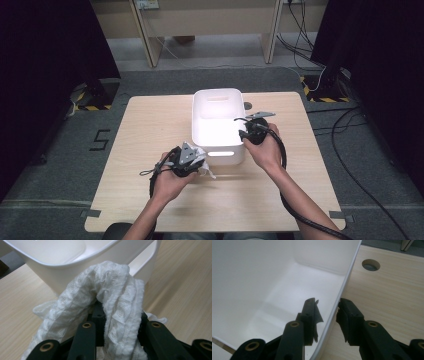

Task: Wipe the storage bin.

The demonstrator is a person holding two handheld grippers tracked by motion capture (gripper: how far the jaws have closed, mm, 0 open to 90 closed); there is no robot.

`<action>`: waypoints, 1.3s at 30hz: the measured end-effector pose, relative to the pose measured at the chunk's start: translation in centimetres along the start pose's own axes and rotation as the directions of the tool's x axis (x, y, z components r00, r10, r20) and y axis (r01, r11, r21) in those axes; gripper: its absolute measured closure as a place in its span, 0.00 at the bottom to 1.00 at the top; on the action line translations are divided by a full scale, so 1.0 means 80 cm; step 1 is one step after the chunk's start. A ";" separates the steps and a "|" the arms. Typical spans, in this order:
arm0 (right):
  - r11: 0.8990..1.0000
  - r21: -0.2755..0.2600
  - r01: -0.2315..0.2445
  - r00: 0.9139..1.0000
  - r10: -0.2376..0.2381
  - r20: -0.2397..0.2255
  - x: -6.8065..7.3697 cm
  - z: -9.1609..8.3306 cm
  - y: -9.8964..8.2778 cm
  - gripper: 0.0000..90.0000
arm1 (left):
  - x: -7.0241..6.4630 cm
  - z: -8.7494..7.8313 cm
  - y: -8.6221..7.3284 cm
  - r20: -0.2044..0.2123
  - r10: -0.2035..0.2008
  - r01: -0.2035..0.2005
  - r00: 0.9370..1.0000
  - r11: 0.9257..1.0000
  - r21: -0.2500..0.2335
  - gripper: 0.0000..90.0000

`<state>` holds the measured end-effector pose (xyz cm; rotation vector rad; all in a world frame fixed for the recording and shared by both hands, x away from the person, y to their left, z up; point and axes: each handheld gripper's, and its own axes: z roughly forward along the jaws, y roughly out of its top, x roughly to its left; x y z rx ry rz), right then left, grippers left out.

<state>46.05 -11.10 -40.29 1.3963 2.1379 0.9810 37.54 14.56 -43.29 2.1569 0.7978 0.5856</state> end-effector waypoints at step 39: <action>1.000 -0.001 0.022 1.000 -0.022 0.014 0.005 0.000 0.000 0.75 | -0.007 0.031 -0.004 0.023 0.013 -0.014 1.000 0.998 0.053 0.83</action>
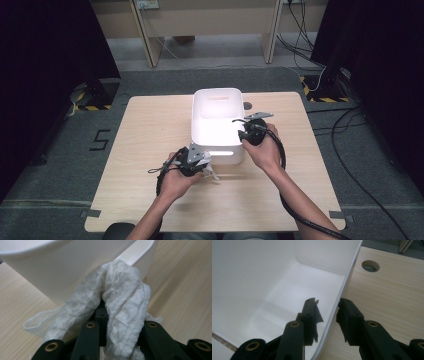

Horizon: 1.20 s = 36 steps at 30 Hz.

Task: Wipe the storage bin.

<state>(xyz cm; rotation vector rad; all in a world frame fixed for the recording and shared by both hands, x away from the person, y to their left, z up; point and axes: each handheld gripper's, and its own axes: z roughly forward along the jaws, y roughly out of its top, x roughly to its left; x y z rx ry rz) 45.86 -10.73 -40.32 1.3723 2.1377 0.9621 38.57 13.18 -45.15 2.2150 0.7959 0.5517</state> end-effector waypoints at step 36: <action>1.000 -0.005 -0.015 1.000 0.015 0.007 0.002 0.001 0.000 0.75 | -0.013 0.033 -0.007 0.012 -0.007 0.006 1.000 0.999 0.034 0.84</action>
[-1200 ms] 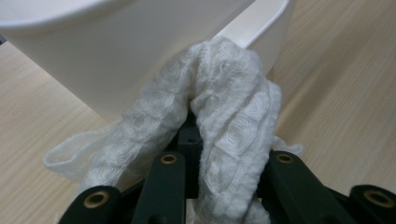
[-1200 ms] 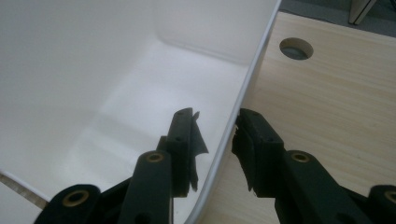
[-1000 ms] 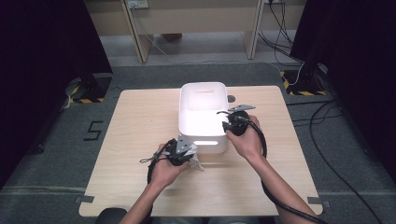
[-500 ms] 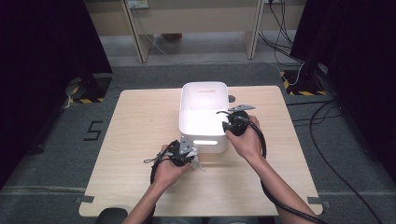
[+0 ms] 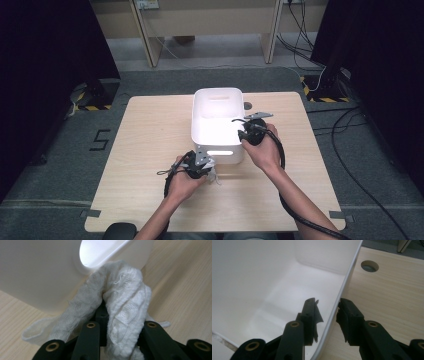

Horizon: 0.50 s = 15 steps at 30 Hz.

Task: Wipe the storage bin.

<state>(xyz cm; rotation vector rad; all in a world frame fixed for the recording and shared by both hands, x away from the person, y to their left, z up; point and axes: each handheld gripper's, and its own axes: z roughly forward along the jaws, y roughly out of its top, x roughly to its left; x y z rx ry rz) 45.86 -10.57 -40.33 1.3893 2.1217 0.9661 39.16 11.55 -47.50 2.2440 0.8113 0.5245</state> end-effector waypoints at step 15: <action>1.000 -0.004 -0.022 1.000 0.022 0.005 0.001 0.001 0.000 0.75 | -0.010 -0.023 0.024 -0.007 -0.018 0.017 1.000 0.997 -0.072 0.84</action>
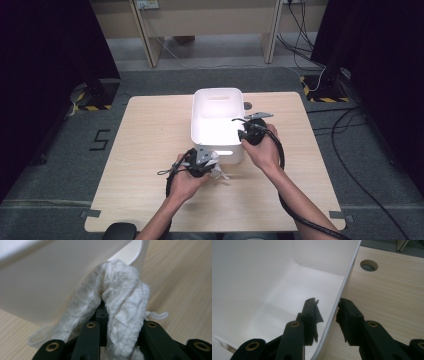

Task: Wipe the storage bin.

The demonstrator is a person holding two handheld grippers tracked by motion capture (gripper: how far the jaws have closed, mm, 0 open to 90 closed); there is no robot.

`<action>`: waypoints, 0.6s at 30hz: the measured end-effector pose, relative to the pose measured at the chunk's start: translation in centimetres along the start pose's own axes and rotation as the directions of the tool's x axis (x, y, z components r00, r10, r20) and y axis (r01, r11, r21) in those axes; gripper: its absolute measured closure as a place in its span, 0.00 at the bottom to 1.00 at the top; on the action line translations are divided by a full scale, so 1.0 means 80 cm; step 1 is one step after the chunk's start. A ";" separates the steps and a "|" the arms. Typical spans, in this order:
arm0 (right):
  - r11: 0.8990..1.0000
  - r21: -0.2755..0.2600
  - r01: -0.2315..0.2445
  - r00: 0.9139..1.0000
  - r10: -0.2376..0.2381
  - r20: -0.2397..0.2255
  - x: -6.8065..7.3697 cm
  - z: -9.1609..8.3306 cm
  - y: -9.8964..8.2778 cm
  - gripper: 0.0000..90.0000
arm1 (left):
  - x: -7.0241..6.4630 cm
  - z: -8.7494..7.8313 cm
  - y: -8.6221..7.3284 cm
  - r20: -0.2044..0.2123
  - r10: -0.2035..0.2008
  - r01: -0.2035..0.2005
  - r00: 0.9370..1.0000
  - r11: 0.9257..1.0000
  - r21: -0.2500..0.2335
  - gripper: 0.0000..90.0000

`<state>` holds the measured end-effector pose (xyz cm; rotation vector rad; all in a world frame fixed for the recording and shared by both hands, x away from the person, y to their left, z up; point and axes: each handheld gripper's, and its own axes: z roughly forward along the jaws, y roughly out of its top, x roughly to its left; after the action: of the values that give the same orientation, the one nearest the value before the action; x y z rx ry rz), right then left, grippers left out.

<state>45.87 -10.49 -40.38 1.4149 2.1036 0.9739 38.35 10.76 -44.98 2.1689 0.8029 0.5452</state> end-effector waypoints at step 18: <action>1.000 -0.004 0.005 1.000 -0.005 -0.001 0.005 0.002 0.000 0.75 | -0.004 -0.017 0.021 0.000 -0.038 0.038 0.999 0.999 -0.026 0.84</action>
<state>45.78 -10.06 -40.49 1.4072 2.1036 0.9760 37.94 10.35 -42.83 2.1256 0.8315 0.5334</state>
